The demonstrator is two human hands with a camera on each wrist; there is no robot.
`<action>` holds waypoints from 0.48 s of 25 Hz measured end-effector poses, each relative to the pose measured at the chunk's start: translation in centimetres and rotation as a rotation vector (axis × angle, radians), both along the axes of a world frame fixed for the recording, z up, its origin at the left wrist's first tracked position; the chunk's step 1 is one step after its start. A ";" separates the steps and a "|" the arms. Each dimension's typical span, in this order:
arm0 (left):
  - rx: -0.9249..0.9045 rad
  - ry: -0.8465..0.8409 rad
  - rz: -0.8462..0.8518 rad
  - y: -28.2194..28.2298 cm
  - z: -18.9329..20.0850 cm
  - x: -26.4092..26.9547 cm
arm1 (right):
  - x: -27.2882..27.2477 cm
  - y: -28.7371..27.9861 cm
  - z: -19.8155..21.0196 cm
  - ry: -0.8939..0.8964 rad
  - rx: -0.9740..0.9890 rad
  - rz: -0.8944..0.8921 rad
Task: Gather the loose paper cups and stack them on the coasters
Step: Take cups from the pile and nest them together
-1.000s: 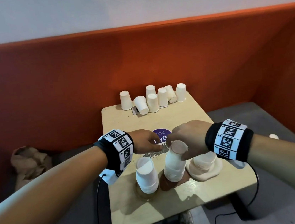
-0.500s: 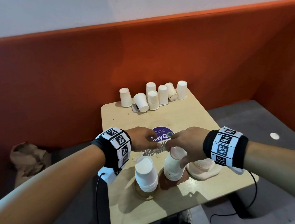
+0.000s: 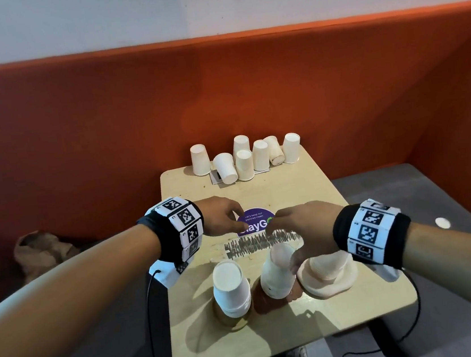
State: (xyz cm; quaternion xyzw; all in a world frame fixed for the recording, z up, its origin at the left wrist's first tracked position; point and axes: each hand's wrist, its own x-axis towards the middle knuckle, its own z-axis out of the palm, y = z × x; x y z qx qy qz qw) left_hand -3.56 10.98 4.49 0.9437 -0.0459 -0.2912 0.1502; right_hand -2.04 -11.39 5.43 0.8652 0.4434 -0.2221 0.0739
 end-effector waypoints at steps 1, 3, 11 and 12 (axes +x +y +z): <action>0.018 0.001 0.005 0.5 0.6 0.3 | 0.6 -0.5 0.9 0.007 0.040 -0.022; 0.059 -0.002 0.015 1.5 1.6 1.0 | 2.2 -1.6 3.1 0.021 0.115 -0.083; 0.038 -0.095 0.181 4.5 3.9 7.0 | 11.6 -5.4 7.2 -0.036 0.355 -0.345; 0.032 -0.130 0.200 4.4 4.2 7.9 | 12.8 -5.7 7.0 -0.040 0.381 -0.371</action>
